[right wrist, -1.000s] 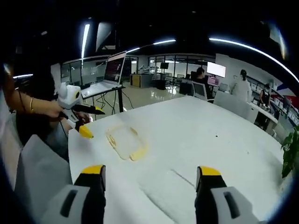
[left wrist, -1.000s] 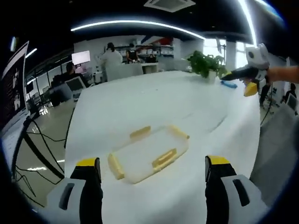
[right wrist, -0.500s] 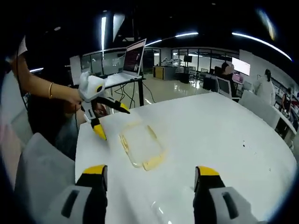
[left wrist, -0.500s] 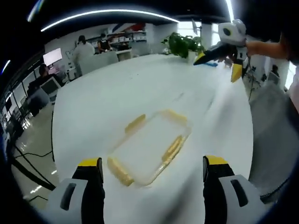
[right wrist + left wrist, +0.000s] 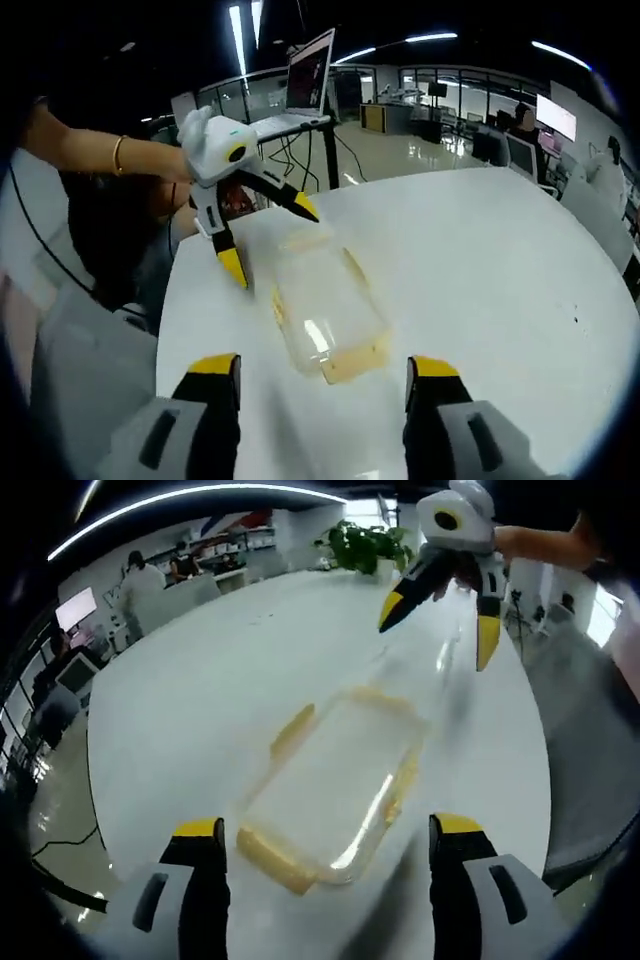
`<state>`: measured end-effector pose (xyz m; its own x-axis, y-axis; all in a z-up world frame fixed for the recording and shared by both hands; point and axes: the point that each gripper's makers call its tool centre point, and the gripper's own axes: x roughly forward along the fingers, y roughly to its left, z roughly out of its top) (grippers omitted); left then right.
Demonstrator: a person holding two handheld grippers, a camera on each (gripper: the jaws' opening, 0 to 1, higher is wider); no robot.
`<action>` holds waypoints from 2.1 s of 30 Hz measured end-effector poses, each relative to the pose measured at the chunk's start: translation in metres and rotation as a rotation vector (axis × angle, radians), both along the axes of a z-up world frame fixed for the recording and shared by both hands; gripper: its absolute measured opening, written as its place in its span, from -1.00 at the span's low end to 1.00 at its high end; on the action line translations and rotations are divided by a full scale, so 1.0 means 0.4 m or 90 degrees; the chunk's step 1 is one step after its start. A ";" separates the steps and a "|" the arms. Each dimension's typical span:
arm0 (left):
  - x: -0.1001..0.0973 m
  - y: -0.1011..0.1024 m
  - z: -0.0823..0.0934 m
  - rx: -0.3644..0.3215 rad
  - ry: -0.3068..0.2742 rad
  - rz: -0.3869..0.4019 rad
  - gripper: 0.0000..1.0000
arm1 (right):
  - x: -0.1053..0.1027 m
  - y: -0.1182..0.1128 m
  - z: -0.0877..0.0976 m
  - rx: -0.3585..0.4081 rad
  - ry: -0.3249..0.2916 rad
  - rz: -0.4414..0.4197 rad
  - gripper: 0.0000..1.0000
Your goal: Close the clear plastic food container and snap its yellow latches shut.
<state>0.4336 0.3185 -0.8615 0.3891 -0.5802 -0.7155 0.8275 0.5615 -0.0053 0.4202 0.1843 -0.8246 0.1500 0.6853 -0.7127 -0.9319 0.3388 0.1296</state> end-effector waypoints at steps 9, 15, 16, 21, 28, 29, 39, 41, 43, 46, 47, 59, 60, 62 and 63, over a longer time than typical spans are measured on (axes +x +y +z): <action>0.014 0.011 -0.061 0.032 0.038 0.001 0.58 | 0.013 0.022 -0.097 -0.075 0.025 0.023 0.37; 0.028 0.011 -0.058 0.042 0.028 0.003 0.54 | 0.015 0.025 -0.140 -0.117 -0.001 0.054 0.36; 0.026 0.010 -0.058 0.050 0.026 -0.003 0.55 | 0.024 0.025 -0.143 -0.125 -0.021 0.060 0.33; 0.019 0.001 -0.063 0.046 0.030 -0.012 0.63 | 0.021 0.024 -0.173 -0.154 -0.020 0.078 0.35; 0.025 -0.005 -0.065 0.044 0.030 -0.022 0.64 | 0.044 0.035 -0.169 -0.146 -0.039 0.062 0.32; 0.026 -0.008 -0.064 0.042 0.029 -0.023 0.64 | 0.043 0.037 -0.168 -0.144 -0.040 0.063 0.33; 0.032 -0.027 -0.066 0.039 0.027 -0.034 0.65 | 0.044 0.054 -0.169 -0.135 -0.044 0.075 0.32; 0.034 -0.025 -0.068 0.038 0.026 -0.034 0.64 | 0.044 0.054 -0.169 -0.133 -0.044 0.074 0.31; 0.033 -0.025 -0.068 0.039 0.025 -0.036 0.64 | 0.043 0.055 -0.168 -0.132 -0.045 0.076 0.30; 0.035 -0.022 -0.069 0.042 0.028 -0.037 0.62 | 0.041 0.056 -0.168 -0.128 -0.046 0.079 0.27; 0.035 -0.022 -0.068 0.043 0.029 -0.037 0.61 | 0.042 0.056 -0.168 -0.126 -0.047 0.078 0.27; 0.036 -0.014 -0.068 0.066 0.040 -0.052 0.54 | 0.040 0.053 -0.167 -0.125 -0.047 0.078 0.21; 0.035 -0.015 -0.068 0.067 0.040 -0.052 0.53 | 0.039 0.051 -0.167 -0.128 -0.046 0.078 0.18; 0.036 -0.012 -0.068 0.068 0.041 -0.052 0.53 | 0.035 0.046 -0.166 -0.138 -0.045 0.093 0.15; 0.037 -0.011 -0.069 0.070 0.043 -0.053 0.52 | 0.032 0.044 -0.166 -0.142 -0.043 0.101 0.14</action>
